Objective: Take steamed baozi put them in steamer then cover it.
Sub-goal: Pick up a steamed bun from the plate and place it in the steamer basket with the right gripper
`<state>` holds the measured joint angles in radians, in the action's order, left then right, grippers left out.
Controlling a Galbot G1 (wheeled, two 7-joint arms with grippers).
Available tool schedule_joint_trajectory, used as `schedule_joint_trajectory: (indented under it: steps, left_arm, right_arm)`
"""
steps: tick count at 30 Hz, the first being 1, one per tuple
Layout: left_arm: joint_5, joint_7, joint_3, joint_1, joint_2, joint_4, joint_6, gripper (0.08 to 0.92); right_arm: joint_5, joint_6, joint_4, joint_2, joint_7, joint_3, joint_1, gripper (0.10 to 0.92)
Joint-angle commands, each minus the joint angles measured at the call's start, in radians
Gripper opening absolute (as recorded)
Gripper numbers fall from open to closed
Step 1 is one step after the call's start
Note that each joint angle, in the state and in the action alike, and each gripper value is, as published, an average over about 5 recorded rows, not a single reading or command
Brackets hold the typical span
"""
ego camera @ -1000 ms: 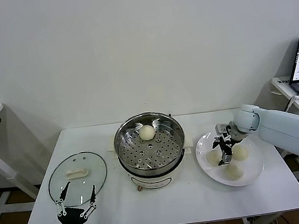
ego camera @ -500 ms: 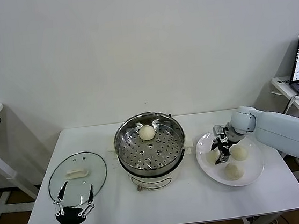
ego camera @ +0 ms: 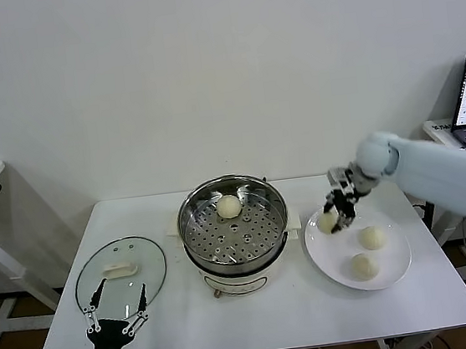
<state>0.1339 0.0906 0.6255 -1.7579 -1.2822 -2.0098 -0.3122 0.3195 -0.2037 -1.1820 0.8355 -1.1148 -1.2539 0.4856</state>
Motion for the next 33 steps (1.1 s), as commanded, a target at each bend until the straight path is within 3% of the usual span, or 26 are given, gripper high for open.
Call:
schedule_joint_trajectory:
  steps: [1, 13, 23, 33]
  left_arm:
    - [-0.001, 0.001, -0.003, 0.000, 0.003, -0.005, 0.000, 0.823]
    - [-0.008, 0.005, -0.015, 0.016, 0.019, -0.004, -0.011, 0.823]
    - [-0.024, 0.009, -0.012, 0.026, 0.031, -0.001, -0.018, 0.823]
    - [-0.046, 0.010, -0.005, 0.031, 0.024, -0.002, -0.009, 0.823]
  right_arm:
    - [0.107, 0.010, -0.041, 0.110, -0.113, -0.098, 0.299, 0.619]
    - [0.358, -0.096, -0.078, 0.442, -0.001, -0.236, 0.366, 0.645]
    - [0.405, -0.158, -0.016, 0.605, 0.150, -0.278, 0.249, 0.653]
    - [0.406, -0.178, 0.050, 0.662, 0.217, -0.296, 0.165, 0.653]
